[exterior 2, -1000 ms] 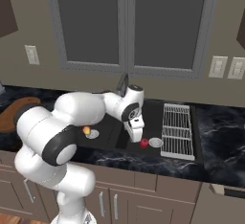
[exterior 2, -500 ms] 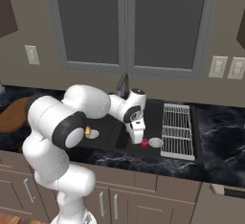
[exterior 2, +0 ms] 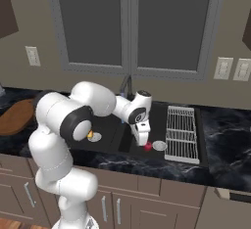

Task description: Pick the mango, apple from the sink and place them on the cutting board to airdry. Then turn off the sink faucet.

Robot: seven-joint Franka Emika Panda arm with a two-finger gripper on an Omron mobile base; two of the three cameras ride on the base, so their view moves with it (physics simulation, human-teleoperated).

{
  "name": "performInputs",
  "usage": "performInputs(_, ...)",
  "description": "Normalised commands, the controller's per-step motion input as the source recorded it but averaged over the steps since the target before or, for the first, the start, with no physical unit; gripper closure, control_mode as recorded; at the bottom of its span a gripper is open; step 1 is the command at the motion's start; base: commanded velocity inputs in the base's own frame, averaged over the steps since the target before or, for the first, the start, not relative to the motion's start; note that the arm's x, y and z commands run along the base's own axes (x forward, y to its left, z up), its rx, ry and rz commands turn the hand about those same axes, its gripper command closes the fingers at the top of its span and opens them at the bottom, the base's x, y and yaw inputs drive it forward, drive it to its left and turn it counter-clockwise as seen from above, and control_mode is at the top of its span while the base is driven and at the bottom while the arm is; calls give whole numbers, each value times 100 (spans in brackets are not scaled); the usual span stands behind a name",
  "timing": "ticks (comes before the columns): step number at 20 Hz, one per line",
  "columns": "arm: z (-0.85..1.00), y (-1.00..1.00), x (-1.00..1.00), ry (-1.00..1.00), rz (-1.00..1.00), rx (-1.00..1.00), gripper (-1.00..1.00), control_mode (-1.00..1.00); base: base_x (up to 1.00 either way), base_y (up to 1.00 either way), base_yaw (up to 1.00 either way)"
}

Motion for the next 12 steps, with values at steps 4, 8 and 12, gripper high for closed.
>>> performInputs(4, -16, -4, 18, 0, -2, 0, -100, -100, 0, 0, 0)
performInputs(8, -23, -3, 20, 0, -1, 0, -100, -100, 0, 0, 0)
performInputs(12, -25, -4, 20, 0, 0, 0, -100, -100, 0, 0, 0)
